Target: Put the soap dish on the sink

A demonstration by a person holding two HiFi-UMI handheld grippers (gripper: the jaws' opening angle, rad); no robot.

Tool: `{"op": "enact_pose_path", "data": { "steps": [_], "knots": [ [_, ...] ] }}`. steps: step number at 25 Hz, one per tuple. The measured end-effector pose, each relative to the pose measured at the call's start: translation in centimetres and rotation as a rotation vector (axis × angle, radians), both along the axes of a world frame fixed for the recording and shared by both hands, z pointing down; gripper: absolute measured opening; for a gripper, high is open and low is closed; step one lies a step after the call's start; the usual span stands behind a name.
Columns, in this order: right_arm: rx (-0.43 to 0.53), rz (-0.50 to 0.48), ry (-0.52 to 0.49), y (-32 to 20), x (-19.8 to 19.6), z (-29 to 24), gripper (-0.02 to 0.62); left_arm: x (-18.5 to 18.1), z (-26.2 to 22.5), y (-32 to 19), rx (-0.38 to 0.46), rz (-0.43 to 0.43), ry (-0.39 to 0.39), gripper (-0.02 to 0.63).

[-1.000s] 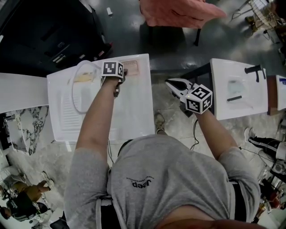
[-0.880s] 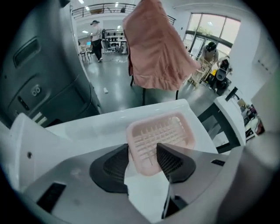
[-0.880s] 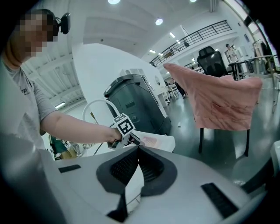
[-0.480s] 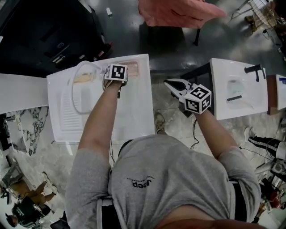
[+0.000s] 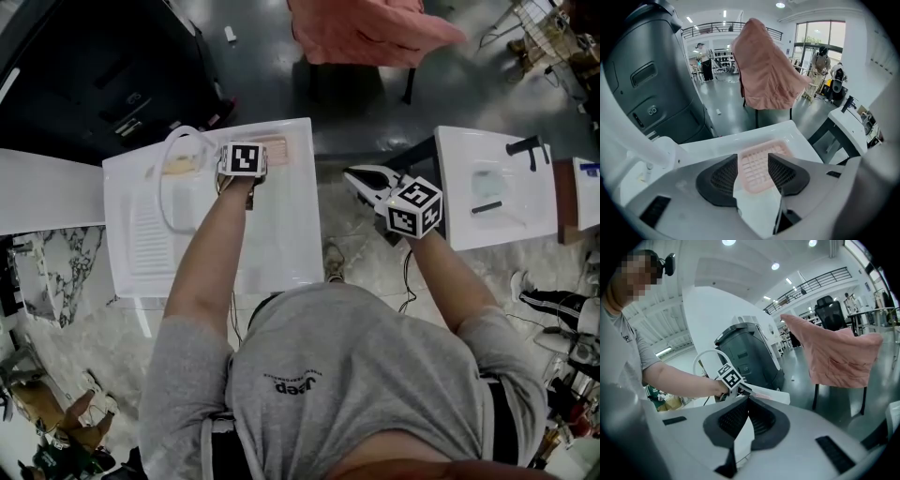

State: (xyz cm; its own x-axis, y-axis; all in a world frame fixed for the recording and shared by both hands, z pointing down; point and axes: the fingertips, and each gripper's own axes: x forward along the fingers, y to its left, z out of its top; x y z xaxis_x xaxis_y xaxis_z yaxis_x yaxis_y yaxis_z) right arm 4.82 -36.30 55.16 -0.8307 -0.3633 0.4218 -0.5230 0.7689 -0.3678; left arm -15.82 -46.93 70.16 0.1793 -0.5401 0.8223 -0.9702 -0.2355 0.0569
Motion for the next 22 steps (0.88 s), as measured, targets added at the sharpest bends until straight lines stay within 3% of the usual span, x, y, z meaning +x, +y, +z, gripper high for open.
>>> {"op": "enact_pose_path", "data": {
  "steps": [2, 6, 22],
  "knots": [
    [0.012, 0.0, -0.002, 0.2, -0.1, -0.6, 0.052, -0.1, -1.4, 0.9, 0.012, -0.008, 0.012, 0.207],
    [0.039, -0.002, -0.002, 0.5, -0.3, -1.9, 0.052, 1.7, -4.5, 2.7, 0.058, 0.011, 0.129, 0.204],
    [0.159, -0.023, 0.011, 2.4, -1.0, -8.2, 0.052, 2.8, -16.6, 13.2, 0.375, 0.078, 0.429, 0.092]
  ]
}}
